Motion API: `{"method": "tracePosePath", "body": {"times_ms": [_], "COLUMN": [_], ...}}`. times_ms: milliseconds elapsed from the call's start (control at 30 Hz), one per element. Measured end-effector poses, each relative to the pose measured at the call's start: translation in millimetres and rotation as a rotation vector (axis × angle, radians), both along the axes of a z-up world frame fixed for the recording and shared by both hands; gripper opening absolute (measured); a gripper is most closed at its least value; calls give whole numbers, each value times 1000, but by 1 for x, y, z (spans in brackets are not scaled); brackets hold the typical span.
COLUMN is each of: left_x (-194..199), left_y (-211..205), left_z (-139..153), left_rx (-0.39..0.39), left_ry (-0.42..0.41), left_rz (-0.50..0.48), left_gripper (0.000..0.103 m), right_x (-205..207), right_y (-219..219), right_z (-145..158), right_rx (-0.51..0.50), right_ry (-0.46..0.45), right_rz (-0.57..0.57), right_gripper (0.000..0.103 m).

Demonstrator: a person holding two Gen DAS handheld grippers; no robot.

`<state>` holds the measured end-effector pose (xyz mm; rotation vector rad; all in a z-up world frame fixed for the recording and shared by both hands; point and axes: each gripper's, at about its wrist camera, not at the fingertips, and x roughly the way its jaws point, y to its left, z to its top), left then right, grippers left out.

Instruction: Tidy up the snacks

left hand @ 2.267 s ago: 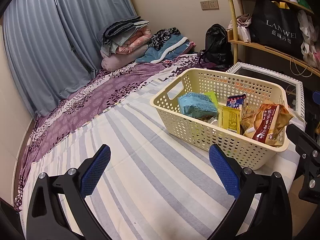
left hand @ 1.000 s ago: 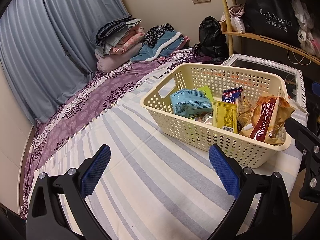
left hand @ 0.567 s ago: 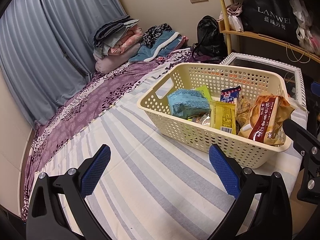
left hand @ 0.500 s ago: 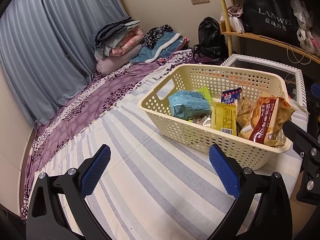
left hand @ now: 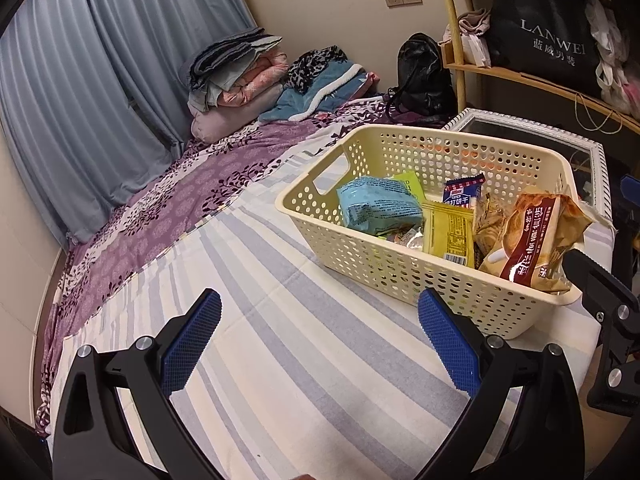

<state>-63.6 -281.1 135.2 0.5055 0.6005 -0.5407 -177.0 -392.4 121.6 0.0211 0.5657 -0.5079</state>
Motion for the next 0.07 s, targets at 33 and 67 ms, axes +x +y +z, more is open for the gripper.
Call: {"method": "tracePosePath", "body": {"times_ms": [33,67], "left_x": [0,1], "left_y": [1,2], "left_z": [0,0], "left_rx": [-2,-3], "left_ry": [1,0], "left_rz": [1,2], "left_gripper": [100,100], "right_x": [0,0], "right_y": [1,1], "right_z": [0,0], "right_rx": [0,0], "right_ry": [0,0], "right_rz": [1,1], "right_gripper": [98,98]}}
